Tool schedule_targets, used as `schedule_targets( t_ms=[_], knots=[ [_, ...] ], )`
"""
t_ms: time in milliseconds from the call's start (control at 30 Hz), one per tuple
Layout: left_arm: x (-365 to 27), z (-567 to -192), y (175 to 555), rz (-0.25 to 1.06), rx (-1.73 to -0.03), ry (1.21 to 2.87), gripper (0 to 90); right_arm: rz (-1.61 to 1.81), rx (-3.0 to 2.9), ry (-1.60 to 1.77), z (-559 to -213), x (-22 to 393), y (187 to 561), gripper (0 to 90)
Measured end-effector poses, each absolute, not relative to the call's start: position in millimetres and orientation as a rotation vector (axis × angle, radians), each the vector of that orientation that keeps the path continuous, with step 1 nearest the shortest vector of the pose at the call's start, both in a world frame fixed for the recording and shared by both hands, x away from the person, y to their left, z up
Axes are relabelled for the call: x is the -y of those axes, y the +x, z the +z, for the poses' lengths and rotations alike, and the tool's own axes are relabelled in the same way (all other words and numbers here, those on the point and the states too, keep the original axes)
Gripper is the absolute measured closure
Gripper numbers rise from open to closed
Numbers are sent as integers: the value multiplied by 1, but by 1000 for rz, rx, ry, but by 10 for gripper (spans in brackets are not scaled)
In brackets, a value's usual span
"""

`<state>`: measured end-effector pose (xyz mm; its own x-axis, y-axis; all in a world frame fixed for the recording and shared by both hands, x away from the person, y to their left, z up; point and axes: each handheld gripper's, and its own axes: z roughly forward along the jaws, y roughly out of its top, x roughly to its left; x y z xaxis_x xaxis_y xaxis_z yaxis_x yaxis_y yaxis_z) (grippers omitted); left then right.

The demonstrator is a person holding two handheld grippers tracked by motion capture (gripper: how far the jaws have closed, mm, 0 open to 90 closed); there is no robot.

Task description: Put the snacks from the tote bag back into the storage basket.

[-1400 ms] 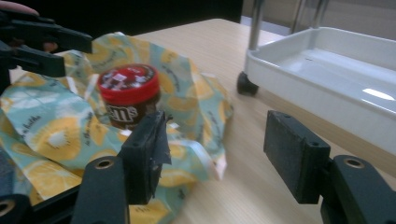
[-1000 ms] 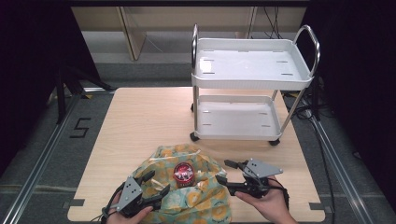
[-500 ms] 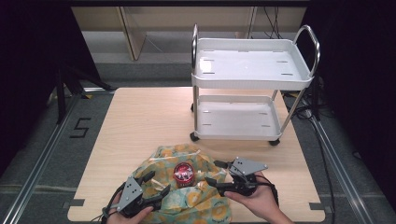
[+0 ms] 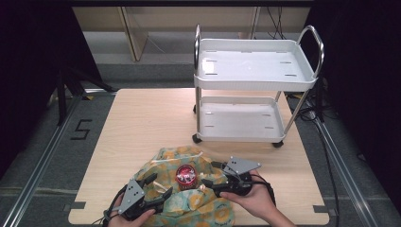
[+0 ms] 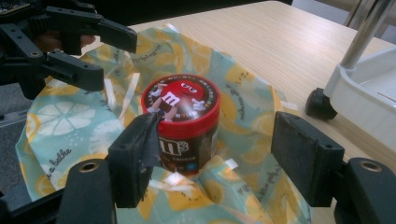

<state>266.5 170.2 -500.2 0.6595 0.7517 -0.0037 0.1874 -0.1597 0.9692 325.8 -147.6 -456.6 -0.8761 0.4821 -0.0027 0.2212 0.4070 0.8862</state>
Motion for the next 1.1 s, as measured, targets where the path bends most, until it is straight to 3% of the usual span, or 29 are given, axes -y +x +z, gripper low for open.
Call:
schedule_targets(
  t_ms=[1100],
  knots=[
    [-170, -501, 268, 591, -755, 1689, 264, 1386, -2556, 582, -463, 106, 340, 265]
  ],
)
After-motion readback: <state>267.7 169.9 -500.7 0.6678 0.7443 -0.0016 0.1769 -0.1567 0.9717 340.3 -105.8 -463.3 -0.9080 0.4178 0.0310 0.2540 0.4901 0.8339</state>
